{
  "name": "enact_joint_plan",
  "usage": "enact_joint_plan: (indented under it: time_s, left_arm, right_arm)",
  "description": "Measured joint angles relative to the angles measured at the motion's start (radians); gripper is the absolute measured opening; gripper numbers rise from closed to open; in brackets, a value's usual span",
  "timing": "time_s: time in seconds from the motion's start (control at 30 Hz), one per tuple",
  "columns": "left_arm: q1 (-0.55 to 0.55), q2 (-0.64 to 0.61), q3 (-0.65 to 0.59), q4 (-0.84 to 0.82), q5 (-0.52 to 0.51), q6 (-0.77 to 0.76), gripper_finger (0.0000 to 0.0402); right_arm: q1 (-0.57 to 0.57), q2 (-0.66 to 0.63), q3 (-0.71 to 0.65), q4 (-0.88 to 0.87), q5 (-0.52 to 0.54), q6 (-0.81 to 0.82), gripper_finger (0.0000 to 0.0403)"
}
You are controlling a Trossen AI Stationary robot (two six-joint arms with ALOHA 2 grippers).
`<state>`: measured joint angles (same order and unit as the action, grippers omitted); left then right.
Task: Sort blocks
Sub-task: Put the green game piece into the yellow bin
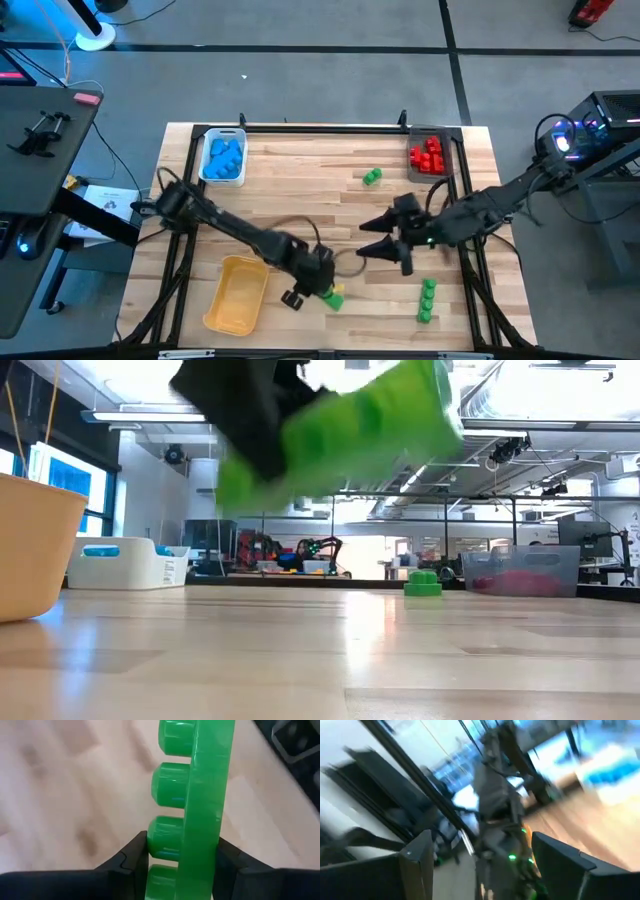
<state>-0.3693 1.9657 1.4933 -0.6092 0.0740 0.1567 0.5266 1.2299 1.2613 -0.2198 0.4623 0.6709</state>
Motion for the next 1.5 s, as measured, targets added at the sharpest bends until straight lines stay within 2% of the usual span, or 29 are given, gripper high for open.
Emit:
enact_joint_plan:
  time_s: [0.13, 0.23, 0.33, 0.5, 0.63, 0.73, 0.93, 1.07, 1.23, 1.4, 1.5]
  left_arm:
    - [0.046, -0.137, 0.0, -0.096, -0.019, -0.155, 0.0125]
    - [0.048, -0.24, 0.001, -0.228, -0.093, -0.301, 0.0139]
    - [-0.005, -0.329, 0.0, -0.367, -0.192, -0.437, 0.016]
    - [-0.17, -0.444, -0.071, -0.453, -0.299, -0.728, 0.0151]
    - [-0.321, -0.469, -0.149, -0.502, -0.295, -1.032, 0.0142]
    - [-0.414, -0.46, -0.204, -0.506, -0.245, -1.235, 0.0148]
    - [-0.489, -0.434, -0.285, -0.497, -0.163, -1.519, 0.0172]
    - [-0.468, -0.425, -0.305, -0.493, -0.156, -1.619, 0.0183]
    - [-0.41, -0.428, -0.304, -0.484, -0.135, -1.671, 0.0204]
    - [-0.371, -0.429, -0.296, -0.487, -0.072, -1.577, 0.0229]
    - [-0.345, -0.429, -0.253, -0.468, -0.093, -1.476, 0.0237]
  right_arm:
    - [-0.001, -0.054, 0.0, 0.161, 0.015, -0.192, 0.024]
    - [-0.004, -0.092, 0.0, 0.21, 0.019, -0.315, 0.024]
    - [-0.012, -0.118, 0.0, 0.183, 0.026, -0.384, 0.024]
    - [-0.046, -0.133, 0.0, 0.073, 0.027, -0.41, 0.024]
    - [-0.077, -0.132, 0.0, -0.026, 0.026, -0.41, 0.024]
    - [-0.102, -0.132, 0.0, -0.091, 0.026, -0.41, 0.024]
    - [-0.128, -0.132, 0.0, -0.148, -0.022, -0.409, 0.024]
    - [-0.13, -0.132, 0.0, -0.157, -0.045, -0.41, 0.024]
    - [-0.13, -0.132, 0.0, -0.158, -0.045, -0.409, 0.024]
    - [-0.13, -0.132, 0.0, -0.151, -0.05, -0.362, 0.024]
    - [-0.126, -0.136, 0.0, -0.158, -0.099, -0.289, 0.024]
